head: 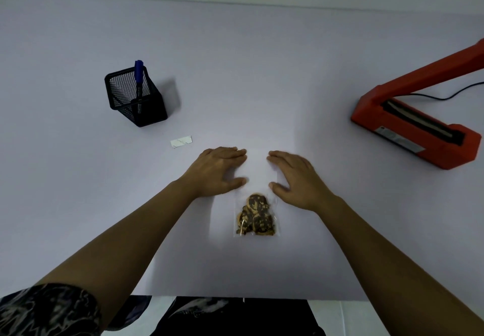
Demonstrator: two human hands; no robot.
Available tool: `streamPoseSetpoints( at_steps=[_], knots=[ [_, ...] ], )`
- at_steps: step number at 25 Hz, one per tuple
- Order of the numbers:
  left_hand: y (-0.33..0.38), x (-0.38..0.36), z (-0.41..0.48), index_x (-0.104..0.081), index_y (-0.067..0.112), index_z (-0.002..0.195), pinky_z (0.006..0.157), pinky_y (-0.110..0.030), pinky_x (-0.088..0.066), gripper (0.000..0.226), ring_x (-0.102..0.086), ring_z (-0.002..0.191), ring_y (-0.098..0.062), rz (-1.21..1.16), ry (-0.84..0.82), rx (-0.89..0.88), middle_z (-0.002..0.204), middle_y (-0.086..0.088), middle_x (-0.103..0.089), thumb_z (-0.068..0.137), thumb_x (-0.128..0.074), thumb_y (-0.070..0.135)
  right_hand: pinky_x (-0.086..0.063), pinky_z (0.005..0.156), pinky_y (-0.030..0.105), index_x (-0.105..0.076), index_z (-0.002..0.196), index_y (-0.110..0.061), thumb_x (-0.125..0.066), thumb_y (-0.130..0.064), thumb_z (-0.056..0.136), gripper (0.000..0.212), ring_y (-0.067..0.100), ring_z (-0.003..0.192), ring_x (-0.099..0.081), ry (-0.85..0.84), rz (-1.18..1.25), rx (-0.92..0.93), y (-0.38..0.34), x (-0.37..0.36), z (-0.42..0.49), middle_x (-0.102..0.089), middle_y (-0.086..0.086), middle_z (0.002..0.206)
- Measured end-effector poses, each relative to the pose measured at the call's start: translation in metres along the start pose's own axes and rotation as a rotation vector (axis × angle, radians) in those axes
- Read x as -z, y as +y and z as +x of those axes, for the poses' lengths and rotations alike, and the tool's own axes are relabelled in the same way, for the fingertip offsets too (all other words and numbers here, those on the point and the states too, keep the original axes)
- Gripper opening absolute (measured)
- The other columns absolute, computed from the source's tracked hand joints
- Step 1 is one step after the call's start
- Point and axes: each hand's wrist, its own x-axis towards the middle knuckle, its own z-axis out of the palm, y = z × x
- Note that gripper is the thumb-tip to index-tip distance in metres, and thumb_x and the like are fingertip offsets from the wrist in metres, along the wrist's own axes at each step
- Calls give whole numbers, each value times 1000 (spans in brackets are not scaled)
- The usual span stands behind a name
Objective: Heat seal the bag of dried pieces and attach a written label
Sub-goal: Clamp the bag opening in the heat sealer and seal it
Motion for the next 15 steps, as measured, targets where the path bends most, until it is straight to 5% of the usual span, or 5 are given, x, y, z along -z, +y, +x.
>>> streamPoseSetpoints(
  at_steps=[4,8,11,15],
  knots=[
    [9,9,9,-57,20,127,104,-40,-37,70,-44,128,-19,-114,34,78,138,3,-52,76,-30,59,-29,105,31,-47,129,-10,-64,-26,79,55,22,125,-39,52,153,-32,-4,4,11,-46,6,135],
    [25,30,15,-59,21,126,105,-40,-36,55,-46,124,-18,-295,145,208,137,6,-52,76,-43,37,-34,103,30,-51,124,-10,-66,-17,82,46,20,119,-46,279,356,-101,-1,19,9,-51,7,125],
    [50,47,30,-56,16,129,105,-26,-30,48,-45,126,-18,-368,197,178,139,2,-50,82,-49,24,-35,105,32,-45,130,-9,-65,-17,83,51,19,120,-44,357,387,-166,9,37,-5,-49,7,130],
    [102,53,78,-50,17,134,107,-27,-33,48,-44,129,-17,-392,175,113,144,2,-44,87,-53,12,-28,110,32,-32,139,-9,-63,-19,85,62,20,132,-34,502,402,-356,43,61,-40,-38,9,142]
  ],
)
